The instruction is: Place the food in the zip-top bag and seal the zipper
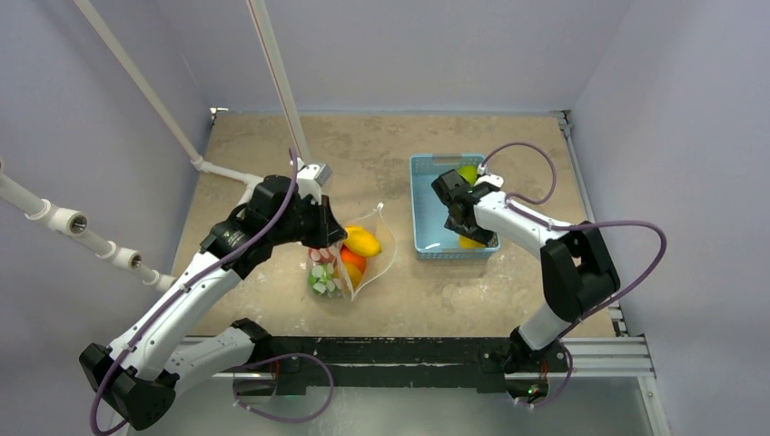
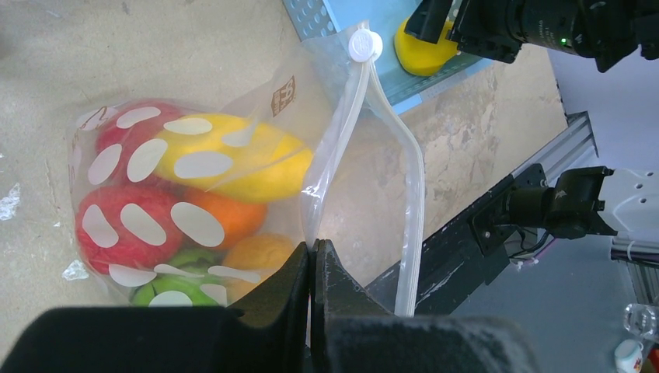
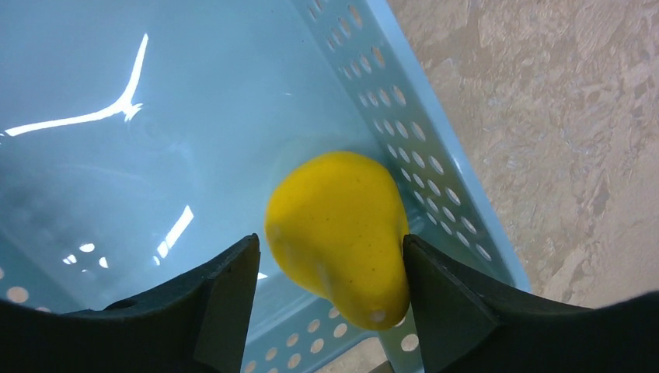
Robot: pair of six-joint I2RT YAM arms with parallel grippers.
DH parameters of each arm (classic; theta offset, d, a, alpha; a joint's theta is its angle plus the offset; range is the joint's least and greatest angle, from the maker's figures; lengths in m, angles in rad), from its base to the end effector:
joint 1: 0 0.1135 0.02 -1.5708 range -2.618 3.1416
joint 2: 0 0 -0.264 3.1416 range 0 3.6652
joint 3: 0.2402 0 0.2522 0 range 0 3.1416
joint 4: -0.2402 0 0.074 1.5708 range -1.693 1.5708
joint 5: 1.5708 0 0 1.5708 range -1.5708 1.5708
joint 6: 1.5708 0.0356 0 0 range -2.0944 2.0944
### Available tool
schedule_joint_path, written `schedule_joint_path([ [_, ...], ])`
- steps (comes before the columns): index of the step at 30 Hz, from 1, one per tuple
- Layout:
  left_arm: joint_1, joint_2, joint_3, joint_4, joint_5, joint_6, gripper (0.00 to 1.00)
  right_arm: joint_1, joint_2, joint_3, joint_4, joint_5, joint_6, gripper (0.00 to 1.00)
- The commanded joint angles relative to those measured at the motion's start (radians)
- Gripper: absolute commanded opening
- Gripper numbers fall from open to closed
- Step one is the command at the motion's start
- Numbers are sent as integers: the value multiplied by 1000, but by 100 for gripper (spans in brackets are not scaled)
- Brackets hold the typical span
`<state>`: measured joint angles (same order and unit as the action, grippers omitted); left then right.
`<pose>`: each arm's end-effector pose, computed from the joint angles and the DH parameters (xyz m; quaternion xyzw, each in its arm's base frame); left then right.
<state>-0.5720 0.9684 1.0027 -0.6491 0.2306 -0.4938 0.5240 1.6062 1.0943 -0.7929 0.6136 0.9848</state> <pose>0.1654 -0.1162 0.3367 0.0874 0.8793 -0.3201 0.3417 0.2695 0.1321 0.2102 0.2548 0.9108 -0.1316 0.2971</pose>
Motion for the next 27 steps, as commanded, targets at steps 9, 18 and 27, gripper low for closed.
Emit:
schedule_joint_path([
  [9, -3, -8, -2, 9, -2, 8, 0, 18, 55, -37, 65, -50, -11, 66],
  [18, -3, -1, 12, -2, -27, -2, 0, 18, 27, -25, 131, -86, -67, 21],
  [27, -3, 1, 33, -30, -62, -28, 0, 18, -51, 55, 143, -101, -126, 4],
])
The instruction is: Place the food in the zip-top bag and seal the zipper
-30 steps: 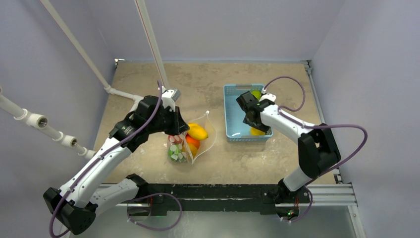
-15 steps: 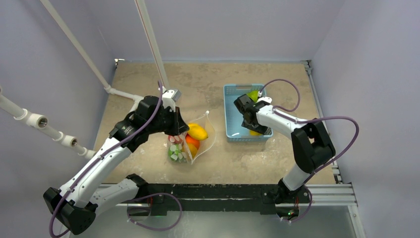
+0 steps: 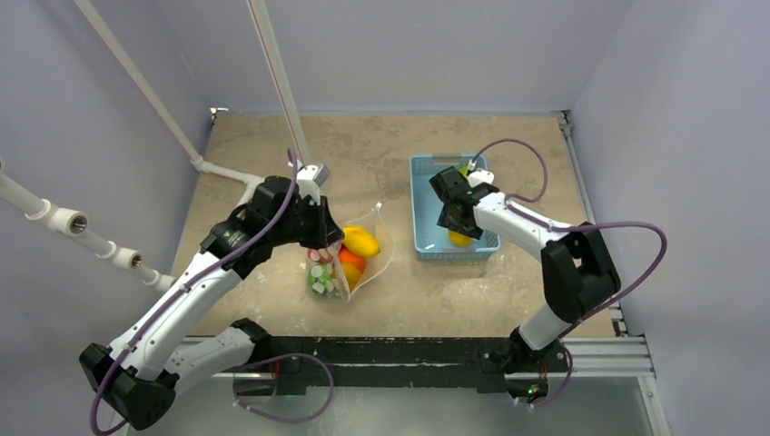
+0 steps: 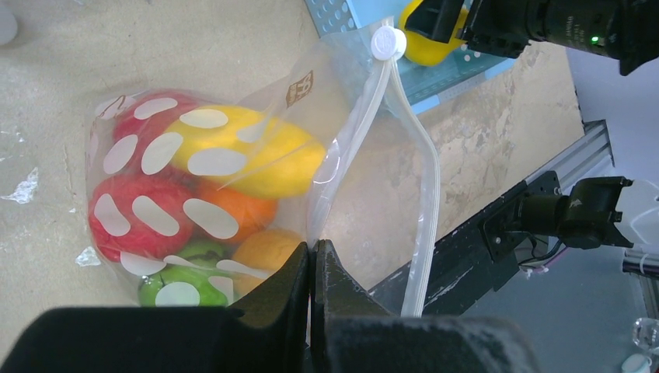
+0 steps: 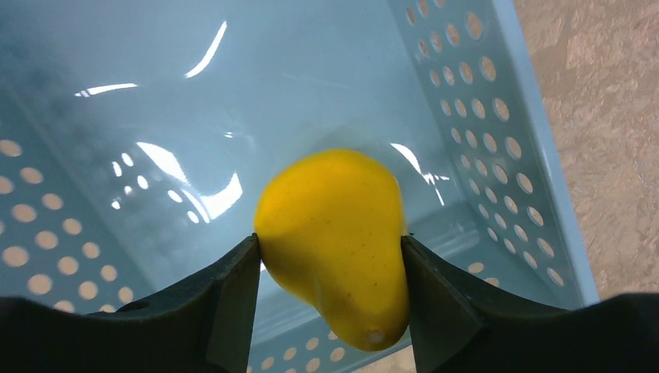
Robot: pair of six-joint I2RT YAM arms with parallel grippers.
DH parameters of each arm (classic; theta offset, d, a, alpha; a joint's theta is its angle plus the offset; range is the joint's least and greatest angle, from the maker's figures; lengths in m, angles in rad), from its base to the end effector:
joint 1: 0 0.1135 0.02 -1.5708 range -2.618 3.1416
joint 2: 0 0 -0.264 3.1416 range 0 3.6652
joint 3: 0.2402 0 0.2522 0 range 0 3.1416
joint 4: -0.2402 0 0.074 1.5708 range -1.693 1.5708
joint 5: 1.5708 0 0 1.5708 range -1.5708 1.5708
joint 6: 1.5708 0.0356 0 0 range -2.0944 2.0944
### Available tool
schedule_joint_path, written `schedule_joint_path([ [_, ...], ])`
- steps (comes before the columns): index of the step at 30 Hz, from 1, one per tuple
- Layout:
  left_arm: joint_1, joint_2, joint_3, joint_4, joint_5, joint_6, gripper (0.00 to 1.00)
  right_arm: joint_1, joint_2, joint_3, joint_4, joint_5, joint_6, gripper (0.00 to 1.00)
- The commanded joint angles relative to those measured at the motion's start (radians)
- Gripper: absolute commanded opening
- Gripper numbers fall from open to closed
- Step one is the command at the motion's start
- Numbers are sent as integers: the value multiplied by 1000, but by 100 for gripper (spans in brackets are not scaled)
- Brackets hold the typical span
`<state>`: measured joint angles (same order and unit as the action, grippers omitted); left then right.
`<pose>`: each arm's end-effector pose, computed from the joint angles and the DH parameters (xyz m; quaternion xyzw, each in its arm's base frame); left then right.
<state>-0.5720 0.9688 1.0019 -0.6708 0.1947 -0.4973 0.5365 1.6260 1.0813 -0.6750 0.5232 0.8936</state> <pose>0.1652 -0.1145 0.3343 0.0769 0.8866 -0.3028 0.3410 0.2766 0.1438 0.2030 0.2134 0.9280 -0.0817 0.2943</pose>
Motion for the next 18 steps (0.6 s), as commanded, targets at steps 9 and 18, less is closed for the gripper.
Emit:
schedule_joint_path([
  [9, -2, -6, 39, -6, -61, -81, 0, 21, -185, 166, 64, -63, -150, 0],
  [18, -3, 0, 92, -47, -159, -98, 0, 89, -270, 262, 163, -205, -326, 0],
])
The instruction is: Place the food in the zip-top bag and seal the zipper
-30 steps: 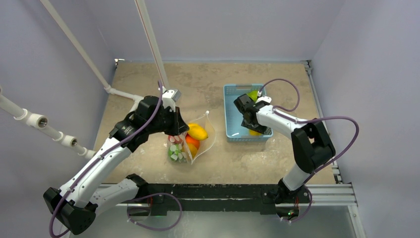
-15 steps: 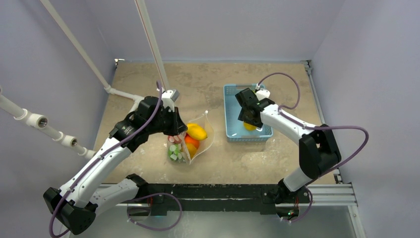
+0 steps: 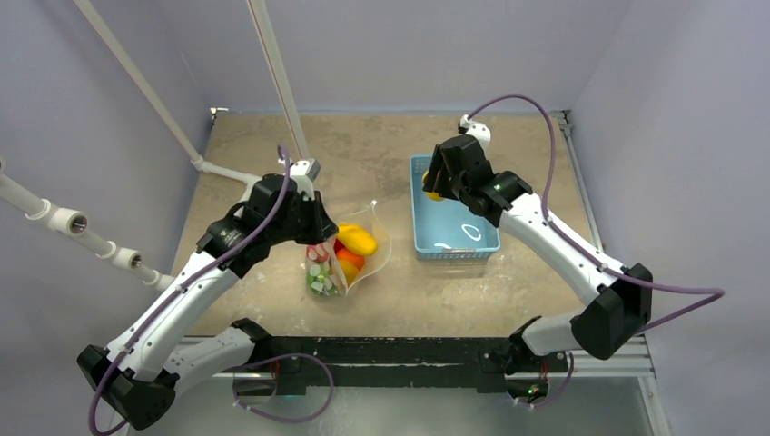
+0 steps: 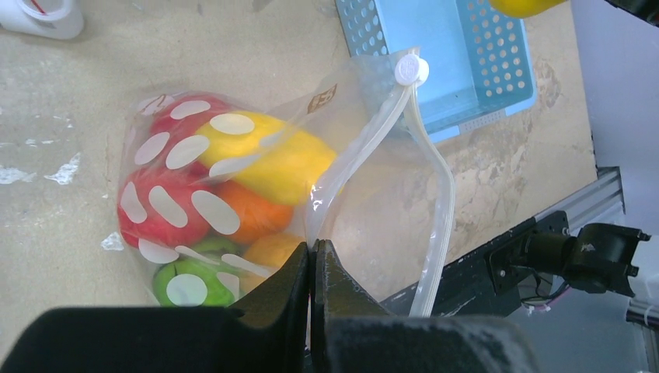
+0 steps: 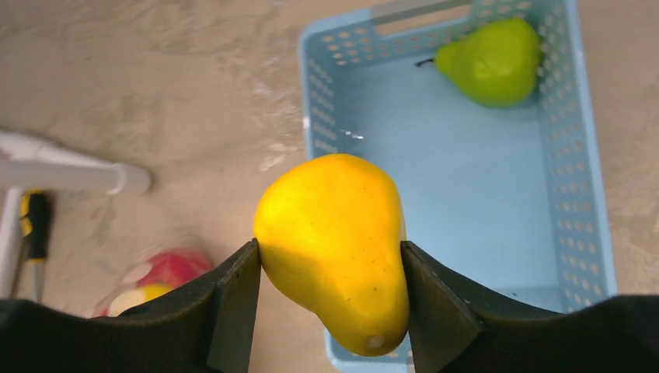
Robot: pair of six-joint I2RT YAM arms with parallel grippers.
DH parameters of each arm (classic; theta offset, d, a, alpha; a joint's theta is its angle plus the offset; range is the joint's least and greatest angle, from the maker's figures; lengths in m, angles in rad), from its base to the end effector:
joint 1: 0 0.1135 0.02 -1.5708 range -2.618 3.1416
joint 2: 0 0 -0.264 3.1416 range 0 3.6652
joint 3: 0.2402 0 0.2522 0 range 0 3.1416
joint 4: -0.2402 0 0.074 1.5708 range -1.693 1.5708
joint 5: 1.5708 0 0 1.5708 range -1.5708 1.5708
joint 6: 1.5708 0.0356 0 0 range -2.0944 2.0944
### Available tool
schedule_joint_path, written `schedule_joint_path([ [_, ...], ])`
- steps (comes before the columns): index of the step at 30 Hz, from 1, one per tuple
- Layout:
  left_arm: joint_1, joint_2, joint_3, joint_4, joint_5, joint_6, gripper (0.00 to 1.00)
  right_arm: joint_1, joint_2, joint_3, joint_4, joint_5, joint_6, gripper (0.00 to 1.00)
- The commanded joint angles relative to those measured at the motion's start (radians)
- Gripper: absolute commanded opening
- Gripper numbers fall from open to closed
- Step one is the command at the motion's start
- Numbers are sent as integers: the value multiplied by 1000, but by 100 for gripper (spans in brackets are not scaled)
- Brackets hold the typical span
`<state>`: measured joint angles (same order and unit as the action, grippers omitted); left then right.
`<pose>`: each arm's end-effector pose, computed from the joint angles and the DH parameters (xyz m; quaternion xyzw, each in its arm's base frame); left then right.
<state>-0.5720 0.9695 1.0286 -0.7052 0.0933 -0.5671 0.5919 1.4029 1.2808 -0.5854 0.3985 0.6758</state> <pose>0.1655 -0.1105 0.3397 0.0230 0.8940 -0.2754 0.3527 0.2629 0.1601 0.3341 0.1201 0.8860 0.0980 0.4369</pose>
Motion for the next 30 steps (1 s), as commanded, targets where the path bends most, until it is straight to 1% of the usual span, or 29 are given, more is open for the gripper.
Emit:
schedule_joint_path([
  [1, -3, 0, 71, -19, -65, -31, 0, 47, -52, 75, 76, -105, -123, 0],
  [8, -3, 0, 84, -42, -117, -53, 0, 130, -110, 122, 151, -253, -251, 0],
  [15, -3, 1, 95, -49, -137, -78, 0, 203, -144, 113, 177, -431, -353, 0],
  [22, -2, 8, 114, -56, -146, -93, 0, 321, -141, 61, 204, -475, -381, 0],
  [26, -3, 11, 119, -60, -149, -96, 0, 363, -120, 34, 239, -499, -383, 0],
  [30, -3, 14, 120, -63, -147, -103, 0, 378, -81, -1, 282, -506, -380, 0],
])
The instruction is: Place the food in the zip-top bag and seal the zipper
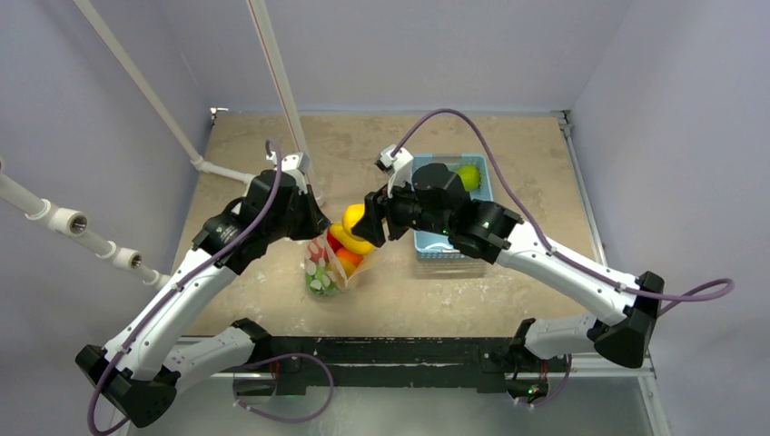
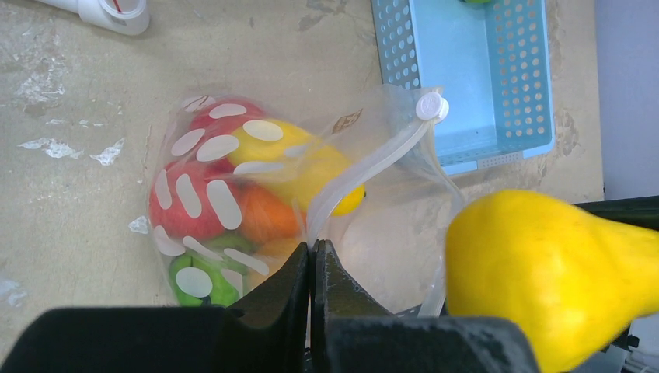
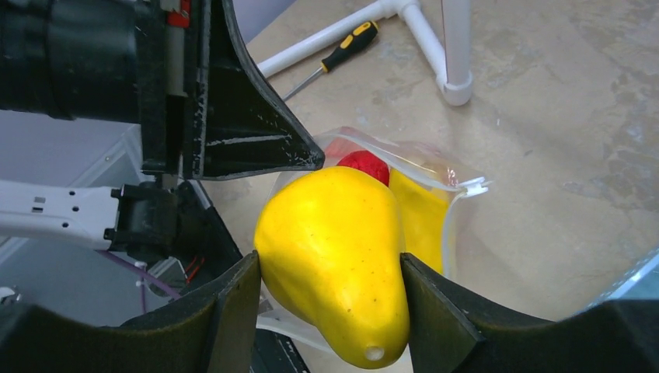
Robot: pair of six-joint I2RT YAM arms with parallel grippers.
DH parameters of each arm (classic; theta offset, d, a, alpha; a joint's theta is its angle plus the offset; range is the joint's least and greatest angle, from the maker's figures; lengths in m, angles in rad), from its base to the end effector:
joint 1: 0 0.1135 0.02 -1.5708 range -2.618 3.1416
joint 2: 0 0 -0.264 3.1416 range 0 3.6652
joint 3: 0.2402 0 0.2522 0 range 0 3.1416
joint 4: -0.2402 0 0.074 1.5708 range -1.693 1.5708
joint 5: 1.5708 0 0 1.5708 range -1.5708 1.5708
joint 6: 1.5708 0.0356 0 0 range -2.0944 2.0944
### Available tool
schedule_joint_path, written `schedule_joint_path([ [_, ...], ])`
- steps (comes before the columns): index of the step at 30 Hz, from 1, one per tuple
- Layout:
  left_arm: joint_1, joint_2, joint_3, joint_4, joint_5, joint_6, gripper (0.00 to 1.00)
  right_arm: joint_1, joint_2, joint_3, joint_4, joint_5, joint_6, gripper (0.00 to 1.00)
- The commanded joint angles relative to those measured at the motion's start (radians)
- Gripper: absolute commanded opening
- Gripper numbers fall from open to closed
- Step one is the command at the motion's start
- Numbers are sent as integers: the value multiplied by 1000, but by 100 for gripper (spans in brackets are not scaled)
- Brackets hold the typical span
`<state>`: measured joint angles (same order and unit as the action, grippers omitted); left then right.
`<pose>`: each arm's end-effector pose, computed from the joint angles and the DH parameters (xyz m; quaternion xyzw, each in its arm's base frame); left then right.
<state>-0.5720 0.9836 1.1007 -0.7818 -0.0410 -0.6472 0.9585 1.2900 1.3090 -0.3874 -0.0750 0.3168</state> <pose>0.1658 -0.1050 0.3539 -0.0428 0.8980 -0.2354 0.3693 0.1661 0.2411 0.3924 -0.2800 0.7753 0.3613 0.4358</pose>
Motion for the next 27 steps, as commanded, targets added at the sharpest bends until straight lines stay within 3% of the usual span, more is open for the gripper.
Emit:
schedule_joint_path([
  [1, -3, -1, 49, 13, -13, -23, 0, 13, 42, -39, 101, -40, -21, 0],
  [9, -3, -6, 54, 5, -15, -22, 0, 29, 122, -98, 192, -53, -7, 2],
  [19, -3, -17, 55, 2, -16, -21, 0, 44, 210, -106, 335, -46, 42, 22],
  [22, -3, -17, 54, 2, -16, -21, 0, 46, 236, -92, 360, -24, 55, 37],
  [27, -3, -22, 56, 0, -19, -21, 0, 46, 255, -86, 382, 4, 62, 71],
])
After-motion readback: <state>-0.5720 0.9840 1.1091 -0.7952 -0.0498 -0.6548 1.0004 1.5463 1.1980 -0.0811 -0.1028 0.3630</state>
